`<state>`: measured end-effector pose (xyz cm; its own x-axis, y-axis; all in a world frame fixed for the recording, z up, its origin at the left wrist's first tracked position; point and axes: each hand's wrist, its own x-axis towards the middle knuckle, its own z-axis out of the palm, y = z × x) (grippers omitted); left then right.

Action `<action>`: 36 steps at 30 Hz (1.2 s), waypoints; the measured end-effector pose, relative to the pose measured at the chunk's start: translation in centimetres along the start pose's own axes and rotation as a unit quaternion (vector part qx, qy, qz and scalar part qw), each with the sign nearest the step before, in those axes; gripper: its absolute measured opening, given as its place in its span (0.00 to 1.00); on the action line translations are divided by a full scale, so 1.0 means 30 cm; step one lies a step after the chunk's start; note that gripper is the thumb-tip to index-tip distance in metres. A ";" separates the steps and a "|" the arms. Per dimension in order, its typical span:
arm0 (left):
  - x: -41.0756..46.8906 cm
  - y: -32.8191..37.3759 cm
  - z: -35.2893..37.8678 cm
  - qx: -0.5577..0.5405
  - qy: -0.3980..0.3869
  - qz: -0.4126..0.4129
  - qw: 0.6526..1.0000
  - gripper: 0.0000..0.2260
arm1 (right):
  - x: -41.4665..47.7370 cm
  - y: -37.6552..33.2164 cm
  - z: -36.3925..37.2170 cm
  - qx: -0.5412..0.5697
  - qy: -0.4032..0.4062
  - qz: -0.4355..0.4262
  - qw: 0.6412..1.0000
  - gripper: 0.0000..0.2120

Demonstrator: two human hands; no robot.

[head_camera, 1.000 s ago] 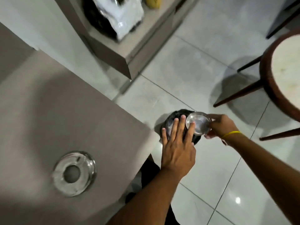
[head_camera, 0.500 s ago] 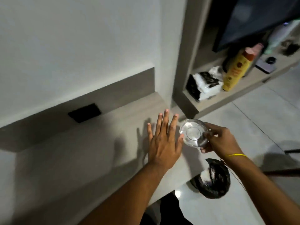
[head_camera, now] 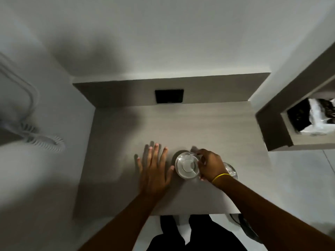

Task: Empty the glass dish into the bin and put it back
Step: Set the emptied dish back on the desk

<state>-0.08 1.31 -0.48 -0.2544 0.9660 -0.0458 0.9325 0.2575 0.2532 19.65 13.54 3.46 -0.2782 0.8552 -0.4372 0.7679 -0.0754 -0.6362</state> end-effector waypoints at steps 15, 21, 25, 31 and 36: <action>-0.172 -0.133 0.208 0.048 -0.019 -0.012 0.999 0.31 | -0.078 0.122 0.030 -0.150 0.015 -0.017 0.988 0.24; -0.181 -0.147 0.235 0.053 0.006 -0.006 0.999 0.31 | -0.151 0.191 -0.025 -0.308 -0.030 0.041 0.950 0.49; -0.181 -0.155 0.251 0.061 0.009 -0.005 0.998 0.32 | -0.139 0.194 -0.035 -0.297 -0.032 0.018 0.954 0.43; -0.180 -0.164 0.262 0.063 0.013 -0.004 0.998 0.32 | -0.137 0.173 -0.019 -0.310 -0.031 0.032 0.950 0.41; -0.181 -0.160 0.263 0.056 0.015 -0.009 0.998 0.31 | -0.137 0.085 0.009 -0.254 -0.010 -0.010 0.967 0.40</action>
<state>-1.15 -4.99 -9.07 -0.2775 0.9605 -0.0210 0.9499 0.2776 0.1434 22.59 9.67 3.47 -0.3025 0.8437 -0.4434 0.9454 0.2065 -0.2522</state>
